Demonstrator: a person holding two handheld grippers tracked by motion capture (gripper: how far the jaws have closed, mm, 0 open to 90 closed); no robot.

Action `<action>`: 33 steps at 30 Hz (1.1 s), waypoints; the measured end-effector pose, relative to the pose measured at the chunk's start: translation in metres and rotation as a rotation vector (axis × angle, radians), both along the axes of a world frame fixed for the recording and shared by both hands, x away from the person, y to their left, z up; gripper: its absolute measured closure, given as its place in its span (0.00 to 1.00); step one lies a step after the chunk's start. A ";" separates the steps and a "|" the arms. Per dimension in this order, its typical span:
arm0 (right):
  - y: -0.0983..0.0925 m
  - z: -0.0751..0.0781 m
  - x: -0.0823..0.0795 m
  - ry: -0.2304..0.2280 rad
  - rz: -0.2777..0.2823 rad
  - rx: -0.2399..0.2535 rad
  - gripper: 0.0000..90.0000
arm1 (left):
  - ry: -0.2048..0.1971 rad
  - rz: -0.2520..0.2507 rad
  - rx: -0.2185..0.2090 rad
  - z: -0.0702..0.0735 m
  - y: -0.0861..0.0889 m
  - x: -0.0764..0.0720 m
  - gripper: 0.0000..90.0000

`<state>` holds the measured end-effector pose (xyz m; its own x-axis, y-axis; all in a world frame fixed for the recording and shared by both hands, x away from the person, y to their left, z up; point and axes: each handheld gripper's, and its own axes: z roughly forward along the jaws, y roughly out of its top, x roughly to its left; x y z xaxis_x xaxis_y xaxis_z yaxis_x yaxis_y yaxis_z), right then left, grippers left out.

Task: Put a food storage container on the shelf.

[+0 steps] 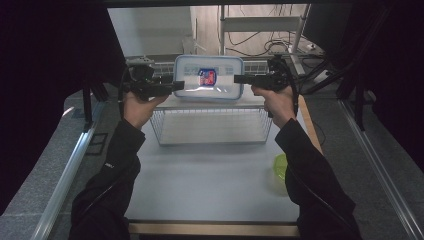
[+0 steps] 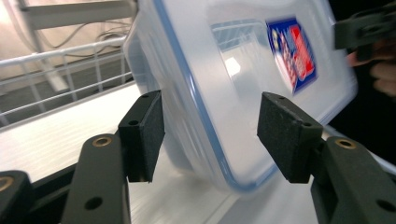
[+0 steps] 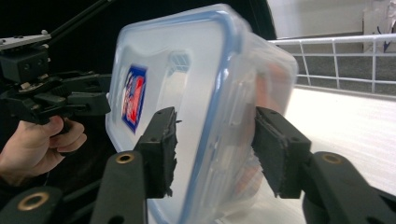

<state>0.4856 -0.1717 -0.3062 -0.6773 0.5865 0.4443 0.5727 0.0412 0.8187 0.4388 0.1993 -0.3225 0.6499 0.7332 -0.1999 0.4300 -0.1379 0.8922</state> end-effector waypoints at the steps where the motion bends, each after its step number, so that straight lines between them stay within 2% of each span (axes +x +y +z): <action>1: 0.000 -0.001 0.000 0.005 -0.004 -0.001 0.52 | 0.001 0.001 0.001 -0.001 0.000 0.001 0.46; 4: 0.000 -0.005 0.003 0.017 -0.004 0.017 0.50 | 0.009 0.004 -0.020 -0.003 -0.001 0.001 0.45; 7: -0.001 -0.006 0.005 0.023 -0.004 0.028 0.50 | 0.009 0.002 -0.019 -0.003 -0.001 0.001 0.45; 10: 0.000 -0.006 0.007 0.018 -0.007 0.027 0.49 | 0.001 0.003 -0.009 -0.004 -0.004 0.002 0.39; 12: 0.000 -0.006 0.008 0.016 -0.014 0.028 0.48 | 0.007 0.005 -0.021 -0.005 -0.006 0.003 0.36; 14: 0.000 -0.004 0.007 -0.002 -0.042 0.006 0.49 | 0.009 0.004 -0.051 -0.006 -0.006 0.004 0.34; 16: 0.002 -0.003 0.008 -0.031 -0.058 -0.052 0.51 | 0.010 -0.001 -0.082 -0.005 -0.003 0.005 0.35; 18: 0.003 -0.003 0.008 -0.044 -0.063 -0.081 0.52 | 0.014 -0.003 -0.072 -0.004 -0.003 0.006 0.35; 20: 0.004 -0.003 0.007 -0.053 -0.066 -0.086 0.52 | 0.013 0.002 -0.068 -0.004 -0.003 0.005 0.33; 24: 0.003 -0.001 0.003 -0.087 -0.084 -0.108 0.55 | -0.023 0.013 -0.058 -0.002 0.001 -0.001 0.32; 26: -0.001 0.000 -0.002 -0.119 -0.094 -0.122 0.59 | -0.055 0.019 -0.066 -0.001 0.006 -0.009 0.35; 28: -0.005 0.003 -0.009 -0.147 -0.101 -0.137 0.67 | -0.083 0.020 -0.080 0.000 0.010 -0.020 0.43; 29: -0.008 0.004 -0.013 -0.164 -0.104 -0.148 0.72 | -0.095 0.024 -0.074 0.000 0.011 -0.026 0.49; 31: -0.011 0.004 -0.023 -0.205 -0.101 -0.170 0.83 | -0.125 0.024 -0.036 -0.003 0.010 -0.038 0.64; 33: -0.011 0.002 -0.034 -0.241 -0.091 -0.194 0.91 | -0.124 -0.002 -0.006 -0.010 0.007 -0.046 0.78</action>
